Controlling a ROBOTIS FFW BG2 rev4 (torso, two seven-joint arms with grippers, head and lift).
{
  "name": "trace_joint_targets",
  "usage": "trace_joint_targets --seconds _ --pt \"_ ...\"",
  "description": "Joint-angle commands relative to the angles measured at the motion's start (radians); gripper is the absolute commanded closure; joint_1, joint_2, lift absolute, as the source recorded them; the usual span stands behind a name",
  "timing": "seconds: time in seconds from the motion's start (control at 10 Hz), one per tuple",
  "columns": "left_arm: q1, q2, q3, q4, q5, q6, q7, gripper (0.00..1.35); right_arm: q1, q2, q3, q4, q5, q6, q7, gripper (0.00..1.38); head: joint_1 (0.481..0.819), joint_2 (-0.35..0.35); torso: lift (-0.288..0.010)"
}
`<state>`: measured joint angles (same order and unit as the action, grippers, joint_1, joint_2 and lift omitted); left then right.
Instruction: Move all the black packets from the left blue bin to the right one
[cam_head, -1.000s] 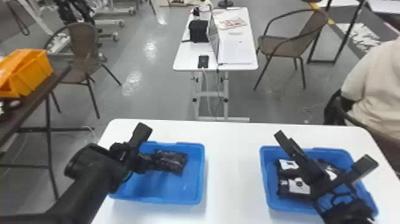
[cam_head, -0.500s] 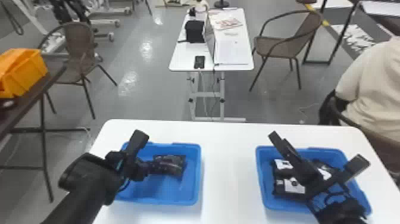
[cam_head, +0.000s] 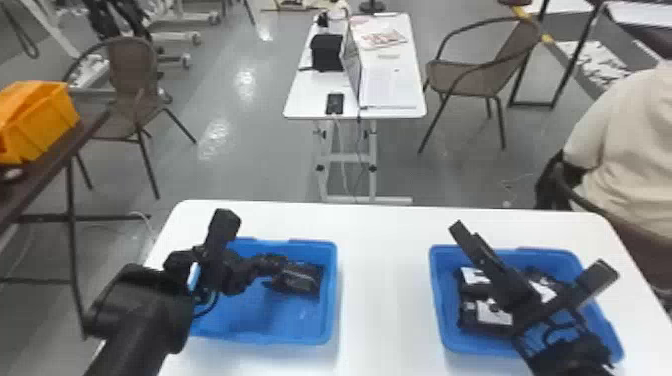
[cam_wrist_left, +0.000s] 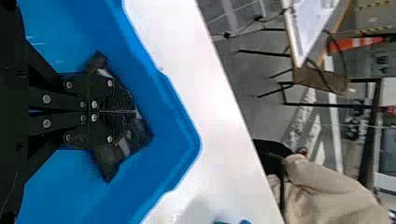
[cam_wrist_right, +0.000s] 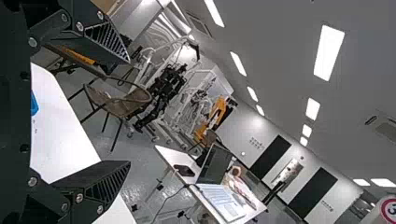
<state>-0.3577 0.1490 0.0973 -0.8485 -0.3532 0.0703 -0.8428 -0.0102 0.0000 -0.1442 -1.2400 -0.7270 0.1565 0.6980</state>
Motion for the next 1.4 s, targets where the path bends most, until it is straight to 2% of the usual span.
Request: trace_joint_targets --seconds 0.0,0.1,0.2,0.7,1.1,1.2,1.3 --pt "0.097 -0.022 0.012 -0.199 0.036 -0.007 -0.024 1.23 0.003 0.001 0.0 0.001 -0.002 0.0 0.0 0.27 0.695 0.05 0.0" --pt "0.135 -0.029 0.012 -0.265 0.065 -0.001 -0.027 1.23 -0.001 0.001 0.002 0.001 -0.002 0.003 0.0 0.27 0.695 0.035 0.0" --pt "0.148 -0.034 0.012 -0.276 0.079 0.011 -0.029 1.23 -0.002 0.001 0.002 0.001 -0.002 0.005 0.0 0.27 0.695 0.026 0.0" --pt "0.146 -0.049 0.028 -0.276 0.074 0.054 -0.03 1.22 -0.001 0.001 0.011 0.007 -0.012 0.008 0.0 0.27 0.695 0.023 0.0" --pt "0.145 -0.052 0.039 -0.276 0.074 0.071 -0.03 1.22 0.004 0.001 0.011 0.007 -0.019 0.008 0.0 0.27 0.695 0.025 0.0" --pt "0.146 -0.054 0.039 -0.276 0.056 0.134 -0.021 0.87 0.004 0.001 0.011 0.007 -0.02 0.008 0.0 0.27 0.695 0.026 0.0" --pt "0.134 -0.052 0.042 -0.276 -0.015 0.195 -0.019 0.4 0.001 0.001 0.012 0.008 -0.022 0.008 0.0 0.27 0.695 0.028 0.0"
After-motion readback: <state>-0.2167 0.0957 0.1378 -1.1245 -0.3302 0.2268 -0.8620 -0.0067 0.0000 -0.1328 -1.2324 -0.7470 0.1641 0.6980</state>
